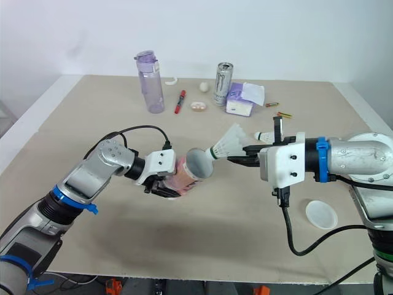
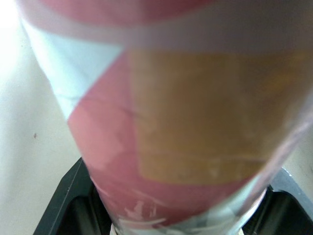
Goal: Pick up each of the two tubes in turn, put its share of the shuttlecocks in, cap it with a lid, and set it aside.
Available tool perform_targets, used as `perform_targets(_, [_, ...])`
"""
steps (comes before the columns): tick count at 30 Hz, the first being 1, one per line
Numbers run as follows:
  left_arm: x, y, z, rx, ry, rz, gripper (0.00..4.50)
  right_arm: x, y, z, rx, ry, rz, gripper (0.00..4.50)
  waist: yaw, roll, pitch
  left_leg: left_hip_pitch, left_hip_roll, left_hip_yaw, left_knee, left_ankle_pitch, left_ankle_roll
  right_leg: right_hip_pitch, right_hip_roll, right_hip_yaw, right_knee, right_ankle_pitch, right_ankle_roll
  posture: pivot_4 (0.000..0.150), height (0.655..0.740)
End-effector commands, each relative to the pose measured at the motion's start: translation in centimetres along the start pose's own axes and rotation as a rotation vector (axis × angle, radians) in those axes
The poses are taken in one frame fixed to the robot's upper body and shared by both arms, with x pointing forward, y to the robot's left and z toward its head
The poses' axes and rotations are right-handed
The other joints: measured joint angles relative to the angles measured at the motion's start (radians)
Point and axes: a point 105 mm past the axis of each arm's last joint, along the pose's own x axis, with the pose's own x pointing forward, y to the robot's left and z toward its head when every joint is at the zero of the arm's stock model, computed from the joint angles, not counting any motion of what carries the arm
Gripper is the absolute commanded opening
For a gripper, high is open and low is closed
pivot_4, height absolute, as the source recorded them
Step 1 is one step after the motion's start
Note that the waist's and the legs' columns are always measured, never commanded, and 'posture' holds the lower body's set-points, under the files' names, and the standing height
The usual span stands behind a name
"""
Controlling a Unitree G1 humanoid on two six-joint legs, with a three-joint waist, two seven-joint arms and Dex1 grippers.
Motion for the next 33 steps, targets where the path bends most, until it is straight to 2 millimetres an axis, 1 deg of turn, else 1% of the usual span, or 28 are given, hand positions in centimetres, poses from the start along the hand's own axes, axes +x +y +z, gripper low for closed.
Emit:
perform_targets(1, [0.6, -0.1, -1.4, -0.048, 0.05, 0.002, 2.75, 0.9, 0.4, 1.1, -0.067, -0.051, 0.017, 0.07, 0.003, 0.0, 0.0, 0.0, 0.0, 0.0, 0.0, 0.0, 0.0, 0.0, 0.0, 0.0, 0.0, 0.0, 0.0, 0.15, 0.74])
perform_targets(9, [0.6, -0.1, -1.5, -0.058, 0.047, 0.011, 2.75, 2.9, 1.4, 0.5, -0.15, -0.056, 0.08, 0.07, 0.008, -0.001, 0.0, 0.0, 0.001, 0.002, 0.0, 0.0, 0.0, -0.001, 0.001, -0.001, 0.0, 0.0, -0.001, 0.15, 0.74])
perform_targets(13, [0.7, -0.2, -1.5, -0.058, 0.045, 0.012, 2.75, 3.5, 1.5, 0.6, -0.143, -0.078, 0.078, 0.07, 0.008, -0.001, 0.0, 0.0, 0.001, 0.003, 0.0, 0.0, 0.0, -0.001, 0.001, 0.0, 0.0, 0.0, -0.001, 0.15, 0.74])
perform_targets(14, [0.7, -0.2, -1.5, -0.058, 0.045, 0.012, 2.75, 3.6, 1.4, 0.6, -0.138, -0.084, 0.076, 0.54, 0.008, -0.001, 0.0, 0.0, 0.001, 0.003, 0.0, 0.0, 0.0, -0.001, 0.001, 0.0, 0.0, 0.0, -0.001, 0.15, 0.74])
perform_targets(16, [0.6, -0.2, -1.5, -0.058, 0.045, 0.013, 2.75, 3.6, 1.4, 0.7, -0.136, -0.091, 0.075, 0.87, 0.009, -0.001, 0.0, 0.0, 0.001, 0.003, 0.0, 0.0, 0.0, -0.001, 0.001, 0.0, 0.0, 0.0, -0.001, 0.15, 0.74])
perform_targets(17, [0.6, -0.2, -1.5, -0.058, 0.045, 0.013, 2.75, 3.6, 1.3, 0.8, -0.121, -0.105, 0.062, 1.47, 0.009, -0.001, 0.0, 0.0, 0.001, 0.003, 0.0, 0.0, 0.0, -0.001, 0.001, 0.0, 0.0, 0.0, -0.001, 0.15, 0.74])
perform_targets(18, [0.6, -0.2, -1.5, -0.058, 0.045, 0.013, 2.75, 3.5, 1.3, 1.0, -0.108, -0.121, 0.049, 1.77, 0.009, -0.001, 0.0, 0.0, 0.001, 0.003, 0.0, 0.0, 0.0, -0.001, 0.001, 0.0, 0.0, 0.0, -0.001, 0.15, 0.74])
perform_targets(19, [0.6, -0.3, -1.5, -0.057, 0.045, 0.012, 2.75, 3.4, 1.1, 1.3, -0.087, -0.143, 0.028, 2.23, 0.009, -0.001, 0.0, 0.0, 0.001, 0.003, 0.0, 0.0, 0.0, -0.001, 0.001, 0.0, 0.0, 0.0, -0.001, 0.15, 0.74])
perform_targets(20, [0.6, -0.3, -1.5, -0.057, 0.046, 0.012, 2.75, 3.2, 0.9, 1.5, -0.071, -0.159, 0.002, 2.59, 0.009, -0.001, 0.0, 0.0, 0.001, 0.003, 0.0, 0.0, 0.0, -0.001, 0.001, 0.0, 0.0, 0.001, -0.001, 0.15, 0.74])
perform_targets(22, [0.6, -0.2, -1.5, -0.055, 0.047, 0.011, 2.75, 2.6, 0.5, 1.8, -0.04, -0.182, -0.04, 3.58, 0.01, -0.001, 0.0, 0.0, 0.001, 0.003, 0.0, 0.0, 0.0, 0.0, 0.001, 0.0, 0.0, 0.001, -0.001, 0.15, 0.74])
perform_targets(23, [0.6, -0.2, -1.5, -0.054, 0.047, 0.011, 2.75, 2.1, 0.0, 1.6, 0.006, -0.192, -0.084, 3.89, 0.011, -0.001, 0.0, 0.0, 0.001, 0.003, 0.0, 0.0, 0.0, 0.0, 0.001, 0.0, 0.0, 0.0, -0.001, 0.15, 0.74])
perform_targets(24, [0.6, -0.1, -1.5, -0.053, 0.047, 0.012, 2.75, 1.5, -0.6, 1.3, 0.06, -0.194, -0.135, 4.37, 0.011, -0.002, 0.0, 0.0, 0.001, 0.003, 0.0, 0.0, 0.0, 0.0, 0.001, 0.0, 0.0, 0.0, -0.001, 0.15, 0.74])
perform_targets(25, [0.6, -0.1, -1.5, -0.053, 0.047, 0.012, 2.75, 1.1, -0.9, 1.0, 0.096, -0.194, -0.17, 4.44, 0.011, -0.002, 0.0, 0.0, 0.001, 0.003, 0.0, 0.0, 0.0, 0.0, 0.001, 0.0, 0.0, 0.0, -0.001, 0.15, 0.74])
perform_targets(27, [0.6, 0.0, -1.5, -0.052, 0.049, 0.012, 2.75, -1.3, -2.5, -1.6, 0.264, -0.171, -0.326, 4.44, 0.011, -0.002, 0.0, 0.0, 0.001, 0.003, 0.0, 0.0, 0.0, 0.0, 0.001, 0.0, 0.0, 0.001, -0.001, 0.15, 0.74])
perform_targets(28, [0.6, -0.1, -1.5, -0.051, 0.049, 0.012, 2.75, -2.5, -3.3, -3.3, 0.377, -0.158, -0.421, 4.44, 0.011, -0.003, 0.0, 0.0, 0.001, 0.003, 0.001, 0.0, 0.0, 0.0, 0.001, 0.0, 0.0, 0.001, -0.001, 0.15, 0.74])
perform_targets(29, [0.6, -0.1, -1.5, -0.051, 0.05, 0.011, 2.75, -3.4, -3.7, -4.7, 0.451, -0.139, -0.482, 4.44, 0.011, -0.004, 0.0, 0.0, 0.001, 0.003, 0.001, 0.0, 0.0, 0.0, 0.001, 0.0, 0.0, 0.001, -0.001, 0.15, 0.74])
perform_targets(31, [0.5, -0.1, -1.4, -0.051, 0.05, 0.011, 2.75, -4.0, -3.9, -6.4, 0.545, -0.103, -0.539, 4.44, 0.01, -0.005, 0.0, 0.0, 0.001, 0.004, 0.001, 0.0, 0.0, 0.0, 0.0, 0.001, 0.0, 0.002, -0.002, 0.15, 0.74])
perform_targets(33, [0.4, 0.0, -1.5, -0.051, 0.053, 0.011, 2.75, -4.8, -3.8, -8.8, 0.658, -0.053, -0.632, 4.44, 0.01, -0.005, -0.001, 0.001, 0.002, 0.004, 0.001, 0.0, 0.0, 0.0, 0.001, 0.001, 0.0, 0.002, -0.002, 0.15, 0.74])
